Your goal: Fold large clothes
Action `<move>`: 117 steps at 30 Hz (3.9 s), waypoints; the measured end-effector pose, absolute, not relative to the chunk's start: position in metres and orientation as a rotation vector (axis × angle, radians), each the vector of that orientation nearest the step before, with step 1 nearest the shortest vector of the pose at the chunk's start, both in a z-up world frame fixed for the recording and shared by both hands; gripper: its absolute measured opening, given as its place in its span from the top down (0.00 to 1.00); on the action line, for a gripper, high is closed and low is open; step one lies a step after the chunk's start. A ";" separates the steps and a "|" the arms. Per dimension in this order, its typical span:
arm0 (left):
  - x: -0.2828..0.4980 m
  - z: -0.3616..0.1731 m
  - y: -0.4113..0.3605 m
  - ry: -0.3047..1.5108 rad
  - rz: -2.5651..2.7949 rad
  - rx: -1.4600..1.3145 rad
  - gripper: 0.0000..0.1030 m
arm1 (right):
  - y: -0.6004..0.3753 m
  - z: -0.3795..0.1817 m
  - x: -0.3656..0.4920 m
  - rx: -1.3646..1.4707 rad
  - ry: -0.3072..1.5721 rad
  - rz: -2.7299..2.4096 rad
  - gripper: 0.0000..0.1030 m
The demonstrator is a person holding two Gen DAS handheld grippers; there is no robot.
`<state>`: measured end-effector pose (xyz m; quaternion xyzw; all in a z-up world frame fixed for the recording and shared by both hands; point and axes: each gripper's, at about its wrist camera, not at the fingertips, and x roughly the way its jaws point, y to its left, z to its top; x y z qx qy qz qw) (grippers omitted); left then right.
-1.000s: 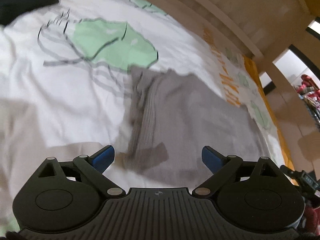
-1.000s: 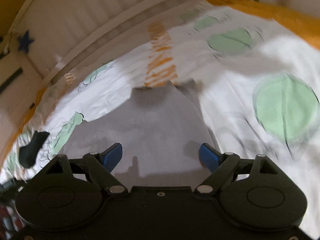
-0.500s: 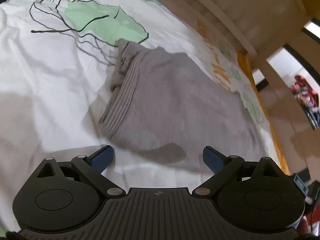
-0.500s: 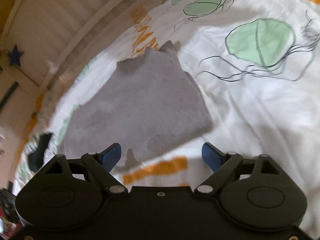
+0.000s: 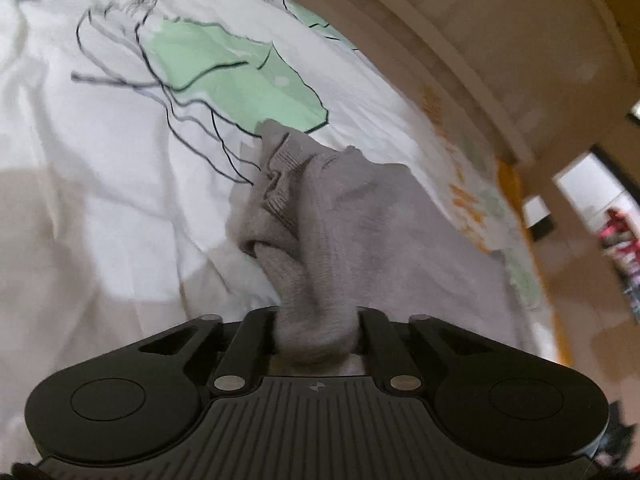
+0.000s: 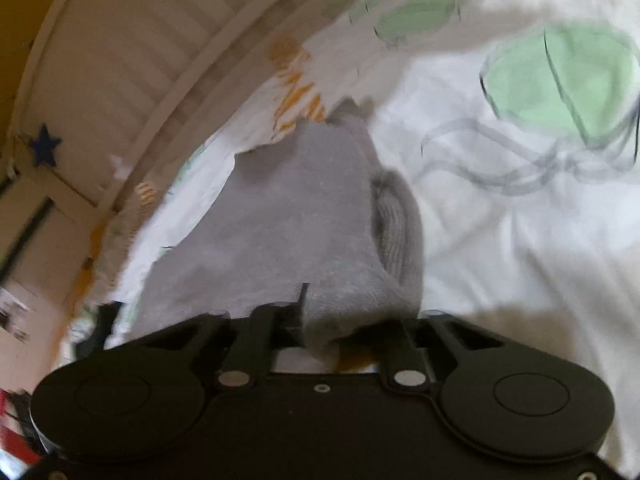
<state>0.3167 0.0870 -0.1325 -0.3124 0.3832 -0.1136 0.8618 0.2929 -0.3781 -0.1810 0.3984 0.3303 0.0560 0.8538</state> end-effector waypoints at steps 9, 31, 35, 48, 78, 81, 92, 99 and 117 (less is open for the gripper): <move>0.280 -0.083 0.080 0.734 -0.237 -0.433 0.94 | -0.352 -0.132 0.270 0.564 0.676 0.037 0.88; 0.168 -0.098 0.139 0.903 -0.191 -0.427 0.72 | -0.337 -0.138 0.140 0.660 0.988 0.087 0.65; 0.149 -0.064 0.140 0.768 -0.159 -0.376 0.69 | -0.345 -0.116 0.125 0.657 0.927 0.073 0.34; 0.203 -0.052 0.045 0.711 -0.319 -0.160 0.37 | -0.273 -0.076 0.171 0.318 0.683 0.244 0.22; 0.263 -0.117 0.030 0.780 -0.233 -0.052 0.16 | -0.334 -0.082 0.204 0.317 0.746 0.192 0.02; 0.264 -0.117 0.030 0.781 -0.234 -0.053 0.16 | -0.362 -0.097 0.196 0.423 0.861 0.190 0.02; 0.266 -0.116 0.030 0.794 -0.229 -0.055 0.16 | -0.357 -0.145 0.229 0.596 1.013 0.346 0.00; 0.272 -0.113 0.030 0.824 -0.252 -0.060 0.08 | -0.369 -0.166 0.248 0.810 0.923 0.388 0.00; 0.200 -0.064 -0.035 0.784 -0.361 -0.254 0.65 | -0.370 -0.164 0.251 0.797 0.962 0.381 0.00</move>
